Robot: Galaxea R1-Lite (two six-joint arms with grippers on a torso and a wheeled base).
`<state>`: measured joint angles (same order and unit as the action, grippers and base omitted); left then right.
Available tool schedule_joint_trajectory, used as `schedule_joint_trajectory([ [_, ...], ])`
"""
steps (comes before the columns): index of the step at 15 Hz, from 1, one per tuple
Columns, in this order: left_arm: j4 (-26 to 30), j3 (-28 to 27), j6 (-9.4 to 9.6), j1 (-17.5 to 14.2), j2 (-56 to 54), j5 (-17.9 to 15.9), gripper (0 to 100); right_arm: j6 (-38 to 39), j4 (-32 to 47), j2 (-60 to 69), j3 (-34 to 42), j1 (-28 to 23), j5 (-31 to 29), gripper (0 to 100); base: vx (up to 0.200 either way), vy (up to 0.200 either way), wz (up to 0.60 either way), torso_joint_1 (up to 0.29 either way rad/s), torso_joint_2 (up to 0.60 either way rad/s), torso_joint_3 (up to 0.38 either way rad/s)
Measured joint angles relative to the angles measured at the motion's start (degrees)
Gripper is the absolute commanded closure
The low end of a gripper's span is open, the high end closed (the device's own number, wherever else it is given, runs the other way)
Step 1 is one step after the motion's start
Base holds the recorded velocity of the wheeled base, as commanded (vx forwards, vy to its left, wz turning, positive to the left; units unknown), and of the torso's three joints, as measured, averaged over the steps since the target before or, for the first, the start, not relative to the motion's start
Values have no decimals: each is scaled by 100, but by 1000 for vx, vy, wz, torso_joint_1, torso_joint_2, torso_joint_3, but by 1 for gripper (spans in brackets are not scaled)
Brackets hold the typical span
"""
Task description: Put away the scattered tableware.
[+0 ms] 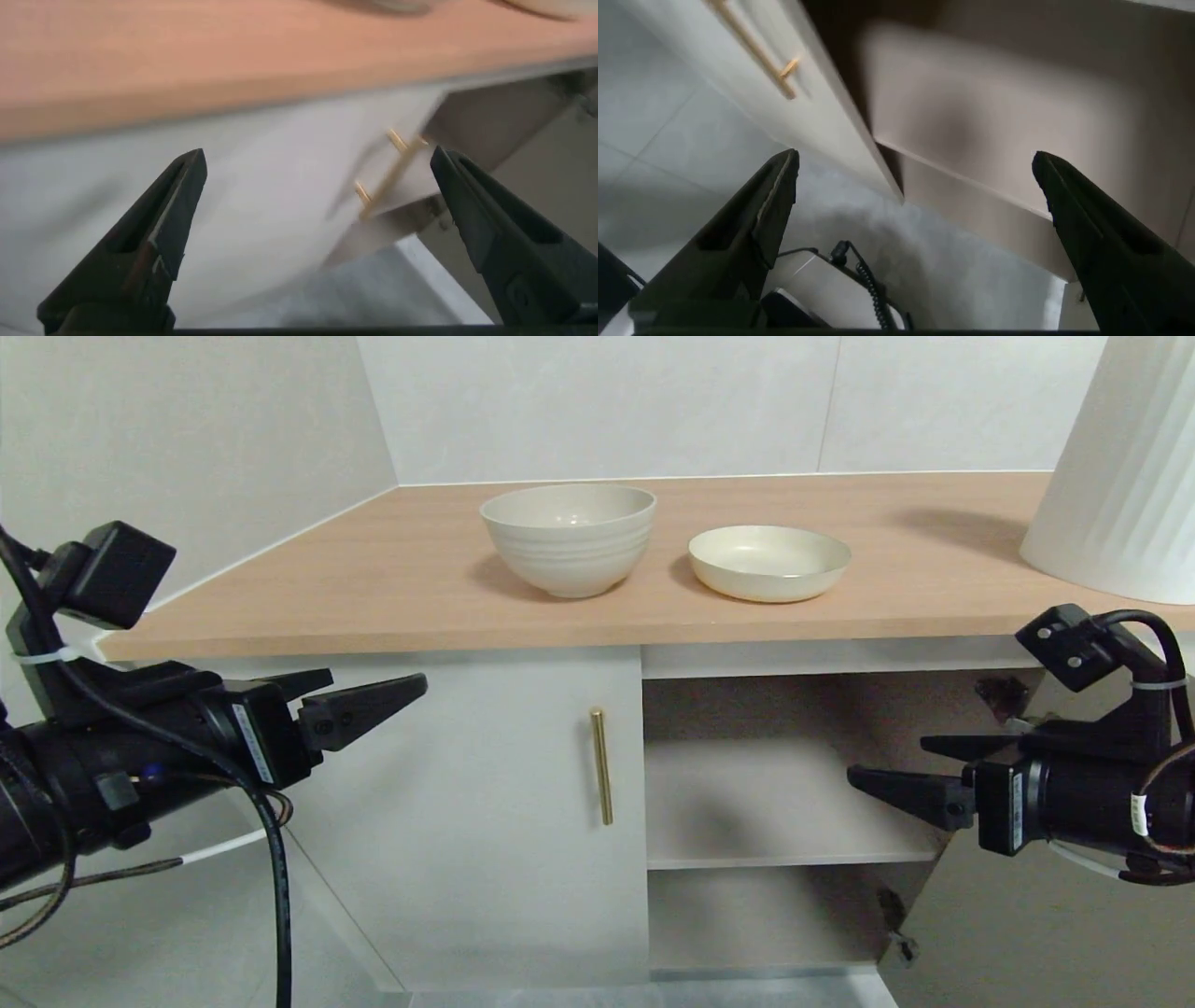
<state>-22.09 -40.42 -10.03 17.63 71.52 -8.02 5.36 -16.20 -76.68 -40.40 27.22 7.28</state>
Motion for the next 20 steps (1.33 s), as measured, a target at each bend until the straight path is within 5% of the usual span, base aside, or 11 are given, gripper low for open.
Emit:
schedule_joint_trajectory([
  [11, -5, -30, -12, -5, 55, -24, 0, -37, 11, -9, 24, 80, -26, 0, 0, 0, 0, 22, -85, -87],
  [20, 17, -334, -34, -5, 618, -16, 0, -37, 13, -91, 22, 80, -26, 0, 0, 0, 0, 180, -491, -292],
])
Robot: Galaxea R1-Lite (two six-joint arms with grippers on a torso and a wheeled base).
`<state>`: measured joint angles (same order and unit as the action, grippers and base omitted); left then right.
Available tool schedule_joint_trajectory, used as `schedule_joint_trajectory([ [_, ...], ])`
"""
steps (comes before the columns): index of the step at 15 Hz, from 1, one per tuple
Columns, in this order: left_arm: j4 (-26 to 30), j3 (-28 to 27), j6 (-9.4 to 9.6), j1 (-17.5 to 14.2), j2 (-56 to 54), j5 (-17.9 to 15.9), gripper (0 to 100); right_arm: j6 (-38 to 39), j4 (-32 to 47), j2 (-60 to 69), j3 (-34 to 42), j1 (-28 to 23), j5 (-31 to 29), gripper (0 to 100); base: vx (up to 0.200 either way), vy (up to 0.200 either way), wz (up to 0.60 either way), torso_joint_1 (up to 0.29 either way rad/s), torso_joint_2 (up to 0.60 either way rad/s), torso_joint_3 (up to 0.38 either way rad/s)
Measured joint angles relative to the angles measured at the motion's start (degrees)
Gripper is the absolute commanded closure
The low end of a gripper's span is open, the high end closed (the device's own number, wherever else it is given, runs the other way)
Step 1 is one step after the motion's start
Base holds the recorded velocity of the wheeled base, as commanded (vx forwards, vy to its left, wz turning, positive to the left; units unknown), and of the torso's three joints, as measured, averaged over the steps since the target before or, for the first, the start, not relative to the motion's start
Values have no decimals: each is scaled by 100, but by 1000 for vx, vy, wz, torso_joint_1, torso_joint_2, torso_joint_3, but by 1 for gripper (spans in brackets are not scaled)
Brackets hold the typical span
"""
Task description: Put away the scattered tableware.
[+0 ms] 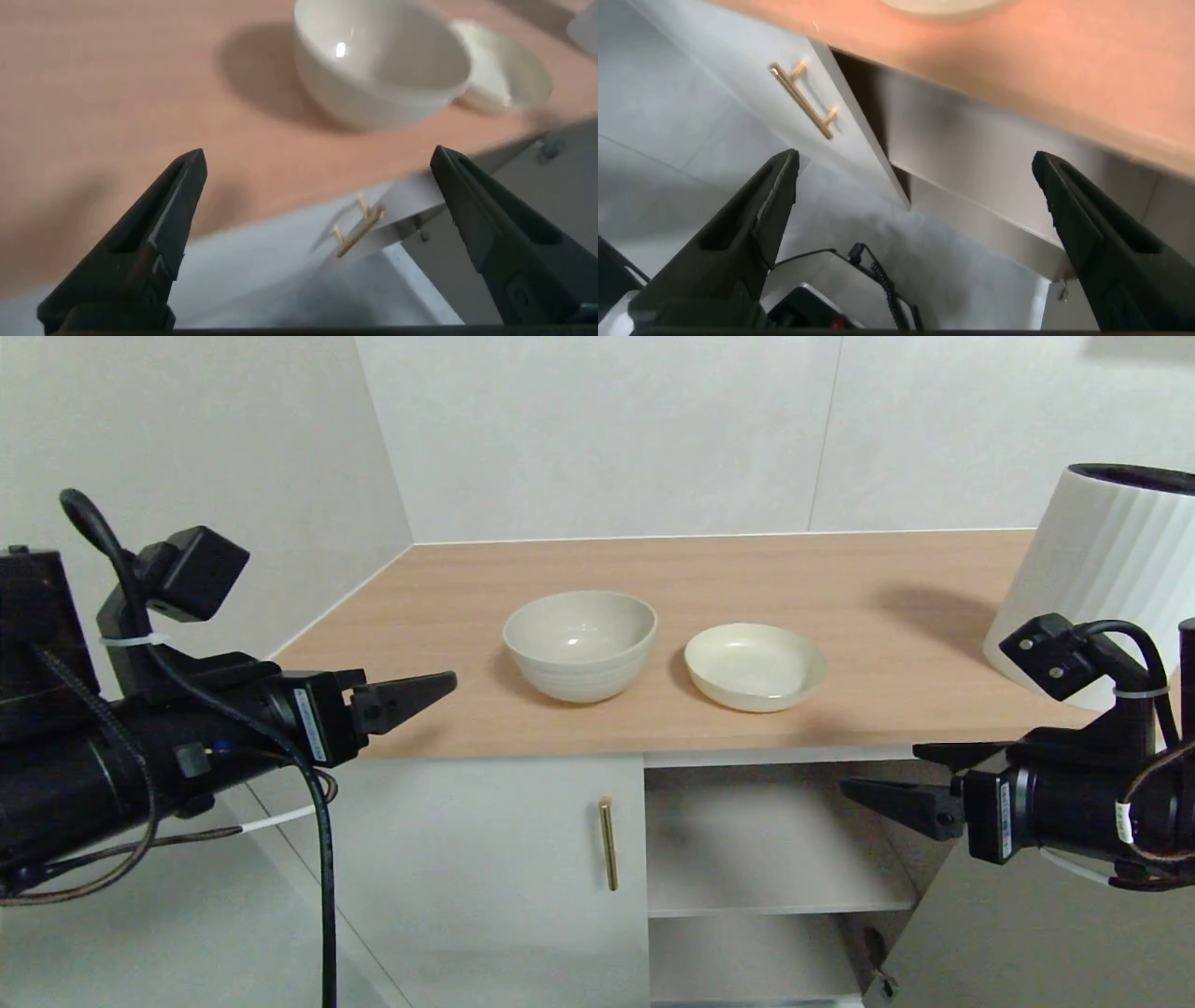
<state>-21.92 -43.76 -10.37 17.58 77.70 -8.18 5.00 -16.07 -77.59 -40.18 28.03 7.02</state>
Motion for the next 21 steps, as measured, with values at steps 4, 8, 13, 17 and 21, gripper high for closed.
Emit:
schedule_joint_trajectory([
  [4, 28, -146, -27, 0, 363, 2, 0, -21, -16, -168, -67, -5, 0, 0, 0, 0, 0, 206, -481, -283],
  [8, 62, -384, -889, 17, 689, -2, 0, -155, -177, -444, -118, -27, 0, 0, 0, 0, 0, 223, -508, -288],
  [13, 343, -700, -1574, 129, 1067, -16, 0, -141, -508, -652, -122, -110, -10, 0, 0, 0, 0, 117, -251, -142],
  [17, 980, -1136, -2331, 201, 1307, -13, 0, 215, 77, -920, -579, -118, -503, 0, 0, 0, 0, 0, 0, 0],
  [21, 1040, -1375, -2792, 354, 1612, 16, 0, 1307, 934, -1410, -1488, -90, -858, 0, 0, 0, 0, 0, 0, 0],
])
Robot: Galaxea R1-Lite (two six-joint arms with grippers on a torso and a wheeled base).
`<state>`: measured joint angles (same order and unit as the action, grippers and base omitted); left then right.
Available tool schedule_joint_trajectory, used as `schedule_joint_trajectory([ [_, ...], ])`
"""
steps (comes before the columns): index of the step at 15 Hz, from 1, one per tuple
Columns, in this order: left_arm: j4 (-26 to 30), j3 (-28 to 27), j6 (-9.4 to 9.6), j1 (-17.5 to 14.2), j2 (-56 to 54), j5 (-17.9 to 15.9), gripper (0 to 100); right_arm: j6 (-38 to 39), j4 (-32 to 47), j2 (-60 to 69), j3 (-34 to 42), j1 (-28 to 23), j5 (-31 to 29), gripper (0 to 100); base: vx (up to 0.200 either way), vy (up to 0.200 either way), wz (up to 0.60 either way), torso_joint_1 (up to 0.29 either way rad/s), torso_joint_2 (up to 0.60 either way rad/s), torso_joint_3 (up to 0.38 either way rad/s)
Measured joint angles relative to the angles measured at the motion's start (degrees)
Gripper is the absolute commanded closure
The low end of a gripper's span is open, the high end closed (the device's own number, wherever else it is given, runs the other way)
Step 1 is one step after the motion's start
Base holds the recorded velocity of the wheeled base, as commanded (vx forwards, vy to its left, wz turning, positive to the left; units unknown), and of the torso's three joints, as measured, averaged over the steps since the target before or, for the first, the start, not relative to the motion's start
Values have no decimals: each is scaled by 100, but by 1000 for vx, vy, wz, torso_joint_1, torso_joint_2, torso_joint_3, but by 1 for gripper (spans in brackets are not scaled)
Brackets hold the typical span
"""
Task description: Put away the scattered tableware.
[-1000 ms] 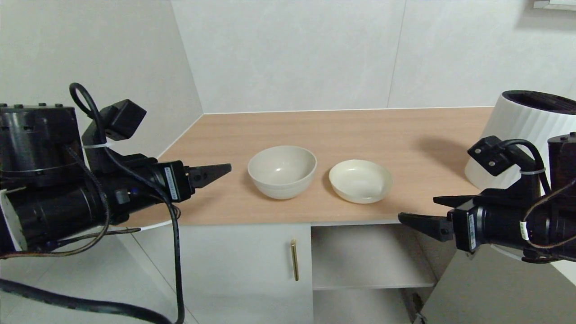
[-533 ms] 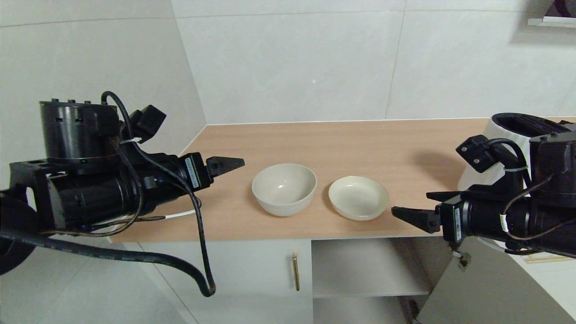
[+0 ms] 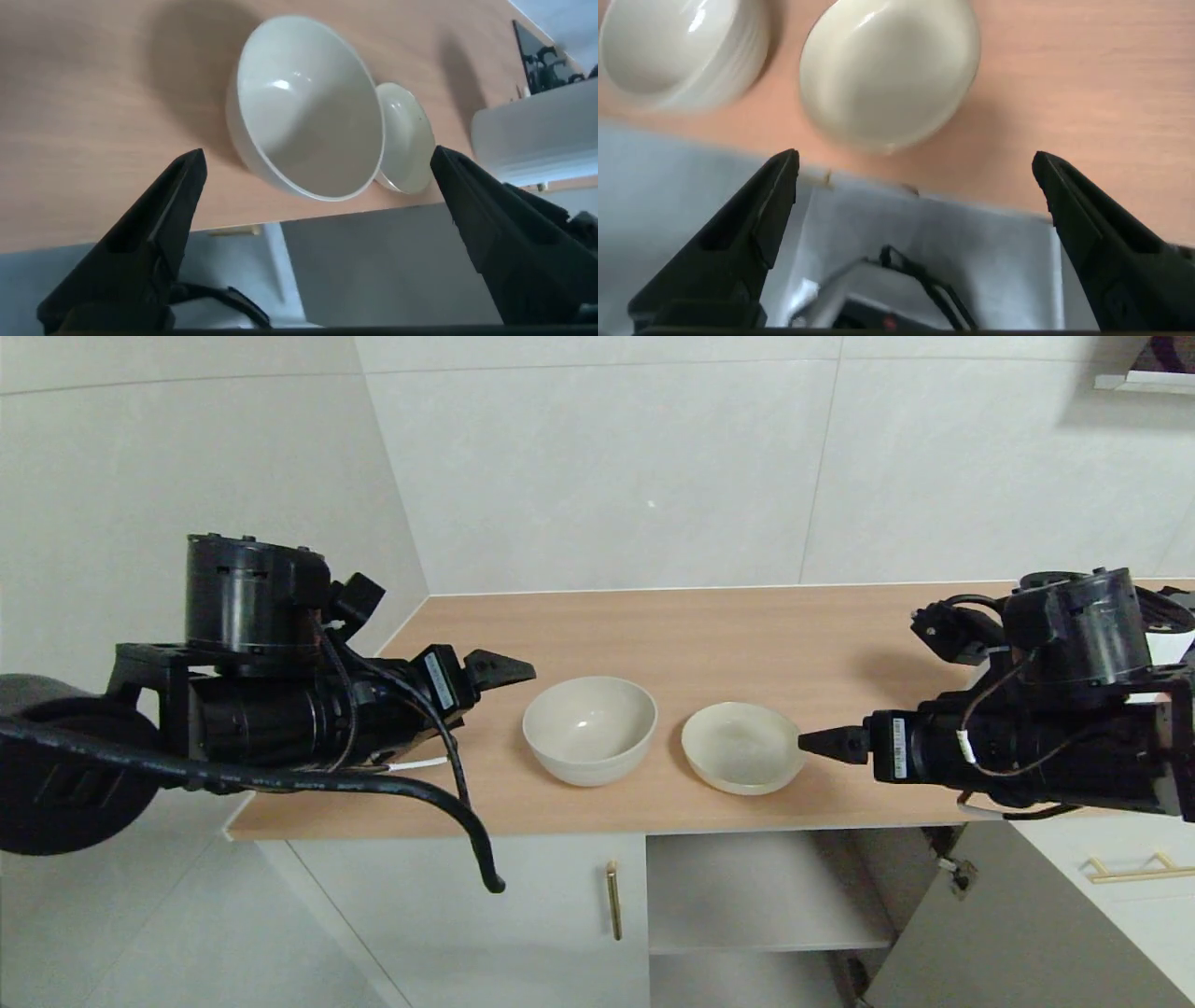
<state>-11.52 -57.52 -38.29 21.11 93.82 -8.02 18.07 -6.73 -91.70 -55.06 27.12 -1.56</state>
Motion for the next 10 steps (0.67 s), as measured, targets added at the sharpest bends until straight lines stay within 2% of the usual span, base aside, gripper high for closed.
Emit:
schedule_joint_trajectory([
  [3, 272, -249, -424, 143, 293, 45, 0, 402, 2, -469, -372, 0, -594, 0, 0, 0, 0, 0, 0, 0],
  [6, 717, -541, -723, 200, 607, 55, 0, 424, -52, -723, -466, 2, -660, 0, 0, 0, 0, 0, 0, 0],
  [10, 879, -762, -816, 210, 1051, 143, 0, 424, -60, -819, -457, 38, -670, 0, 0, 0, 0, 0, 0, 0],
])
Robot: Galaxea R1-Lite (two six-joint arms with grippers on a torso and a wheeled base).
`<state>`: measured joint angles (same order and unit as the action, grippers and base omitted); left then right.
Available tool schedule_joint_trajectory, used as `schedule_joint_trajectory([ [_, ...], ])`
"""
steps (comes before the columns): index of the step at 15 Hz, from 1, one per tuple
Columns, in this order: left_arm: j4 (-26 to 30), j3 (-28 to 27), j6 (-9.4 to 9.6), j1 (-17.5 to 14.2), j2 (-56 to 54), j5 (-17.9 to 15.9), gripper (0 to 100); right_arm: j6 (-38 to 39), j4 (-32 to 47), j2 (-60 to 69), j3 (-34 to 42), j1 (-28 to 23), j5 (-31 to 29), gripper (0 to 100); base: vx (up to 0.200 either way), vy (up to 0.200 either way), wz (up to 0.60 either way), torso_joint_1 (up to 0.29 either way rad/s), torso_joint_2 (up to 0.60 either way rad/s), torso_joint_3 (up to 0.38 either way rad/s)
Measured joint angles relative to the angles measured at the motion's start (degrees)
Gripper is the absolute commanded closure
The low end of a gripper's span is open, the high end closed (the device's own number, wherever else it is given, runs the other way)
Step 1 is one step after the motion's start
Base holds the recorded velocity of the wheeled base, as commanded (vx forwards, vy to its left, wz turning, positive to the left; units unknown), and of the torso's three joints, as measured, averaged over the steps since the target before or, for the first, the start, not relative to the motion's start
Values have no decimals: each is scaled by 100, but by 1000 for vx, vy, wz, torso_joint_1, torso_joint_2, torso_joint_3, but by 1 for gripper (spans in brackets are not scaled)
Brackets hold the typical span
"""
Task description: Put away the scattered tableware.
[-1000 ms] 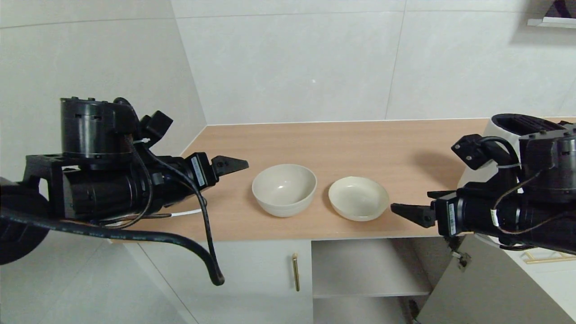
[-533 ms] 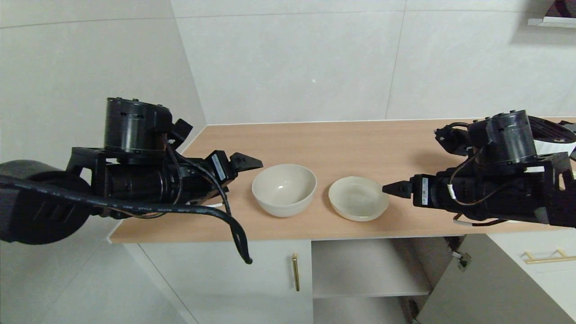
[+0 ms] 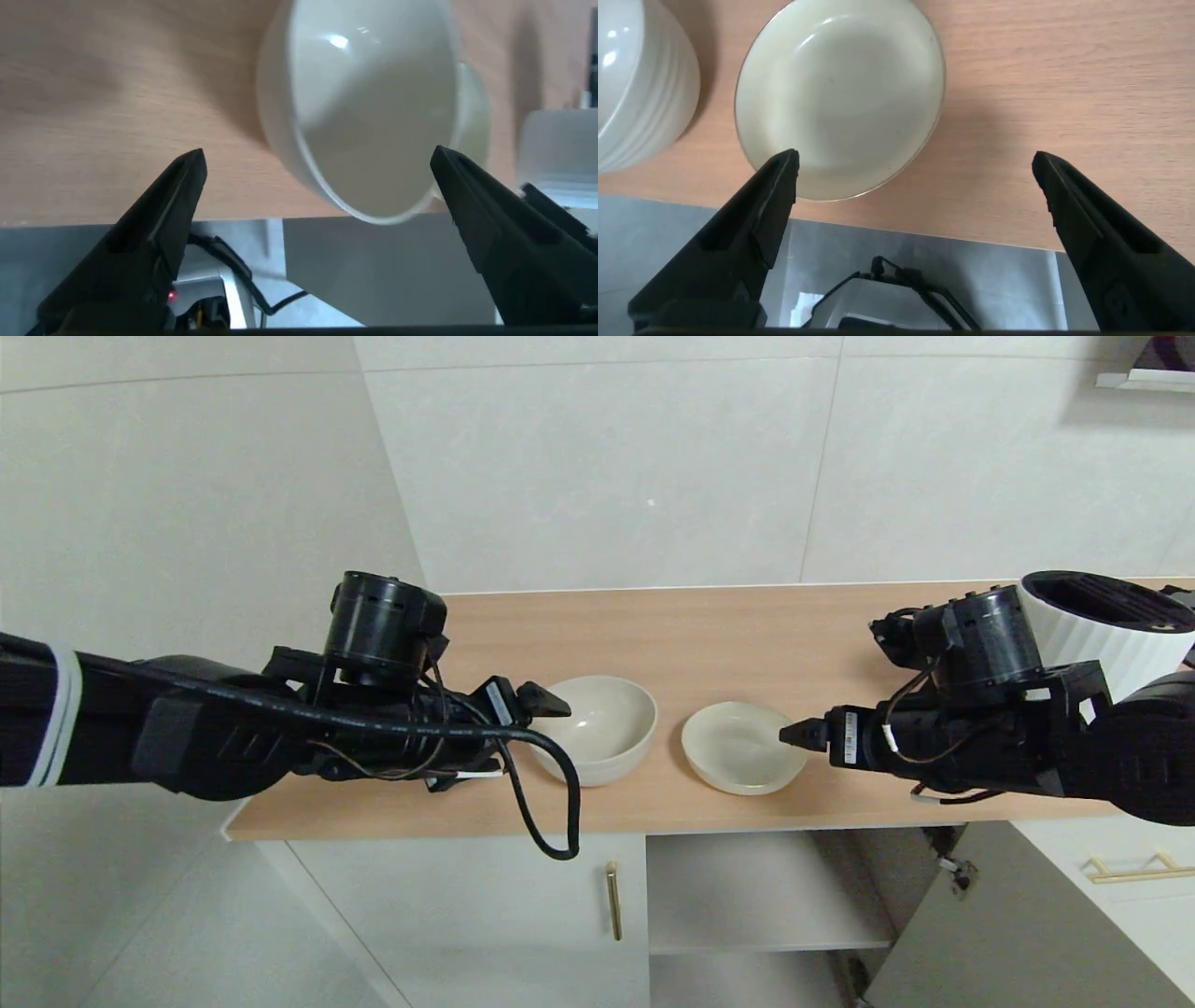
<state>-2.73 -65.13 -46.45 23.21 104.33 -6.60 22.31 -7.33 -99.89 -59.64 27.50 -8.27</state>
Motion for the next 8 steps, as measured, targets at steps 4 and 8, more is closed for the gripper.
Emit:
schedule_joint_trajectory([
  [4, -30, -35, 0, 7, 284, 121, 0, -1, -2, -28, 11, 26, 1, 0, 0, 0, 0, 0, 0, 0],
  [8, -41, -51, -2, 7, 407, 187, 100, -9, 2, -35, 22, 39, 0, 0, 0, 0, 0, 0, 0, 0],
])
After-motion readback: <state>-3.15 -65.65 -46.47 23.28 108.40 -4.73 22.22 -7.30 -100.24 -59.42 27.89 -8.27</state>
